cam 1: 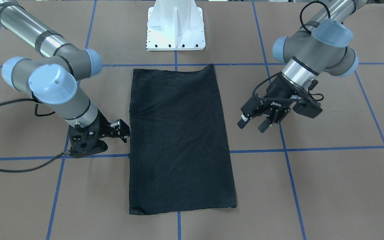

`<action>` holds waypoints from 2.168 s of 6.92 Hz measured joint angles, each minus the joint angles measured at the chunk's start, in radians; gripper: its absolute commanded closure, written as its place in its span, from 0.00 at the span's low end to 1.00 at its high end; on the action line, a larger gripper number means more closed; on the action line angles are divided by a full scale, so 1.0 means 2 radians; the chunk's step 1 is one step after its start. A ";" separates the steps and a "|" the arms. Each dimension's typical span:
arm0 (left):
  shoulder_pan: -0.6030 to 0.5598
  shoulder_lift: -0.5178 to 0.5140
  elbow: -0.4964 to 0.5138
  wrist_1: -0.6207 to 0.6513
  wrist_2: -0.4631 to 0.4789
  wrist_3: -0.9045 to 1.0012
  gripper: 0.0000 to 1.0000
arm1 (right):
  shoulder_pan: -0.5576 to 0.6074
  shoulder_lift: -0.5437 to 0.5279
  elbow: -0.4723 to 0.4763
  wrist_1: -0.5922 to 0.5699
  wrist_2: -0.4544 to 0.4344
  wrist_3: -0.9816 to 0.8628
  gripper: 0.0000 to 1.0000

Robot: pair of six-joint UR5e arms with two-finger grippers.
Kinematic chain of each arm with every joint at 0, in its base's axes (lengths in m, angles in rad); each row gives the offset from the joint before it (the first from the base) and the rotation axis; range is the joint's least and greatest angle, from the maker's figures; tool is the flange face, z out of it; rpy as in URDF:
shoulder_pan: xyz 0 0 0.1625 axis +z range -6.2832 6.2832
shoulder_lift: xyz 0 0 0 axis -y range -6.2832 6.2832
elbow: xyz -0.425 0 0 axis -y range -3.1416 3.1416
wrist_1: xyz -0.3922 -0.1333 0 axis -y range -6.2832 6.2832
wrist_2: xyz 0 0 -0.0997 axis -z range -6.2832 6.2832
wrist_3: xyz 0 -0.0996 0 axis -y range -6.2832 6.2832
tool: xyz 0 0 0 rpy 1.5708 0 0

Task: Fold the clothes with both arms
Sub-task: 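Lift the right gripper off the shirt while the left arm moves toward it, then lower the left and right grippers to the shirt's corners nearest the robot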

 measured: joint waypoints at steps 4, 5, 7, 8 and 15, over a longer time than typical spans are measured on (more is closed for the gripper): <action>0.164 0.077 -0.097 -0.001 0.080 -0.171 0.00 | -0.045 -0.106 0.169 0.006 0.023 0.161 0.00; 0.207 0.091 -0.104 -0.002 0.112 -0.200 0.00 | -0.067 -0.116 0.191 0.007 0.014 0.191 0.00; 0.278 0.111 -0.106 -0.003 0.171 -0.236 0.00 | -0.106 -0.139 0.229 0.008 -0.006 0.226 0.00; 0.297 0.117 -0.105 -0.002 0.183 -0.246 0.00 | -0.118 -0.151 0.245 0.008 -0.010 0.235 0.00; 0.318 0.116 -0.085 0.003 0.188 -0.252 0.06 | -0.129 -0.160 0.258 0.008 -0.010 0.241 0.00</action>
